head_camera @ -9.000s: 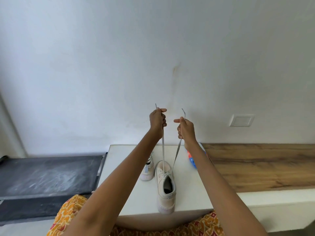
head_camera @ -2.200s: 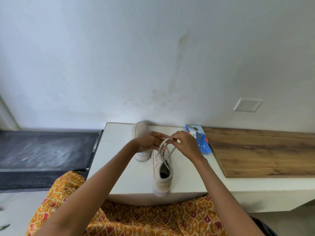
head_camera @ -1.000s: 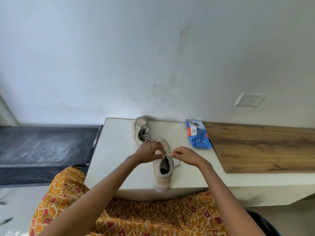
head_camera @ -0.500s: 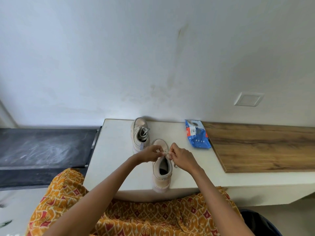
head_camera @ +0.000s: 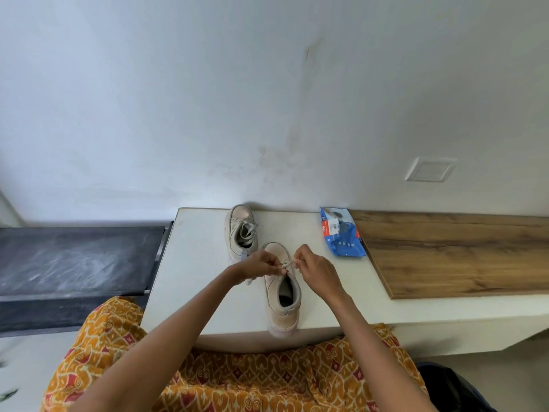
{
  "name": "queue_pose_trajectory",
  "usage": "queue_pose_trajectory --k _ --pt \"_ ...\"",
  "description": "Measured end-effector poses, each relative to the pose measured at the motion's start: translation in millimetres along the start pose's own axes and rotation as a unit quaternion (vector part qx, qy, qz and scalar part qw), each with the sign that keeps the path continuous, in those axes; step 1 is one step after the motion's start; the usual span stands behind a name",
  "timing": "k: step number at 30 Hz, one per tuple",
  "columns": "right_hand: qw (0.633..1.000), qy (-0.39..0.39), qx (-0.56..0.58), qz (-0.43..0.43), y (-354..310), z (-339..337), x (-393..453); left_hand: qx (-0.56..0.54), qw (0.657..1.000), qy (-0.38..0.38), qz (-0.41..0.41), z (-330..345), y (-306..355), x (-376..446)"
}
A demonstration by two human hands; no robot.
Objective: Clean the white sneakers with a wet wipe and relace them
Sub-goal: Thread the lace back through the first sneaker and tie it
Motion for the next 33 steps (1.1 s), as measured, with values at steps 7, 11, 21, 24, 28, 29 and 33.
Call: queue_pose_trajectory --k 7,11,21,24,28,29,33 --pt "0.992 -0.027 0.114 0.055 19.3 23.7 -1.8 -0.147 0.987 -0.064 -0.028 6.0 -19.0 -9.1" --pt "0.989 -0.020 0.126 0.078 23.3 26.2 -1.5 -0.224 0.965 -0.121 -0.062 9.4 -28.1 -15.1" --pt "0.859 -0.065 0.478 0.170 29.0 25.5 -1.2 0.028 0.995 -0.084 -0.044 5.4 -6.0 -11.3" --pt "0.728 0.013 0.664 0.173 31.6 -5.5 5.7 0.058 0.997 -0.046 -0.013 8.8 4.3 -4.4" --pt "0.599 0.102 0.780 0.149 46.4 -37.9 11.5 0.021 1.000 0.002 0.007 2.1 8.7 -6.0" --pt "0.617 0.105 0.767 0.141 46.9 -42.6 12.7 0.017 1.000 0.003 0.010 1.6 8.6 -6.9" --pt "0.835 0.008 0.544 0.081 25.6 -41.4 12.6 0.007 1.000 0.002 0.014 -1.2 4.9 -8.6"
Point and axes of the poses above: each hand's wrist, its own x-axis towards the middle knuckle, its own z-axis out of the palm, y = z × x, the point moved 10 cm from there along x, towards the middle knuckle, and after that the axes turned 3 degrees about -y, right-handed, at the moved point
